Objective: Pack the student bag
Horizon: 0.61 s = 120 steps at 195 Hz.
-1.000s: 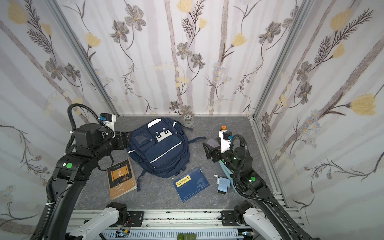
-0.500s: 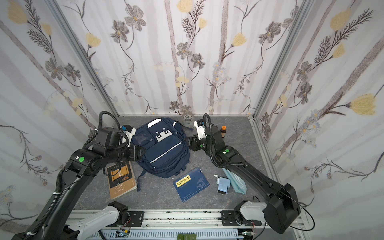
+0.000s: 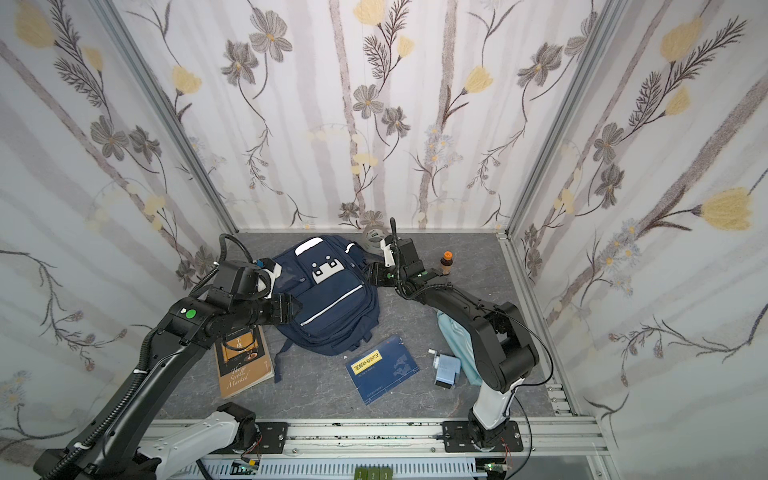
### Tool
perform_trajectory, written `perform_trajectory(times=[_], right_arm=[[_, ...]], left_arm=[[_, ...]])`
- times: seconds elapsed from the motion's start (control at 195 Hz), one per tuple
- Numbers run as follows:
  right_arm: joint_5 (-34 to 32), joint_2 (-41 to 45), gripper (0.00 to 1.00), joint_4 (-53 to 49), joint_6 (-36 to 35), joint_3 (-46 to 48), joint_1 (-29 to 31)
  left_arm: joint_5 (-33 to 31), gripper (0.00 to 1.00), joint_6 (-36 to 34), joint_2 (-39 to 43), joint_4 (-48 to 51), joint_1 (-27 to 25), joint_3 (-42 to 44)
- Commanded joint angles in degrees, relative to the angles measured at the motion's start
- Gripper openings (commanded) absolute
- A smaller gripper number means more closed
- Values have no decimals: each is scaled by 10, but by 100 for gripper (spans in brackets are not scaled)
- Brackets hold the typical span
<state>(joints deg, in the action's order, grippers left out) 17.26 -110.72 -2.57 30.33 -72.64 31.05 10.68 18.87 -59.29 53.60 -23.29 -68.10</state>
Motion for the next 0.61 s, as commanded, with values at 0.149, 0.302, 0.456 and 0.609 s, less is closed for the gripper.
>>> perform_trajectory(times=[0.149,0.302,0.456,0.609], right_arm=[[35,-23,79,23,59,26,-3],[45,-7,81,50,82,78,-2],[63,-8,81,62,95,99,6],[78,-12,81,86,118,122,12]], left_arm=[[-32,65,3,0,-19,0,7],[-39,66,4,4,-20,0,17],[-40,66,16,10,-24,0,29],[-40,66,19,17,-29,0,39]])
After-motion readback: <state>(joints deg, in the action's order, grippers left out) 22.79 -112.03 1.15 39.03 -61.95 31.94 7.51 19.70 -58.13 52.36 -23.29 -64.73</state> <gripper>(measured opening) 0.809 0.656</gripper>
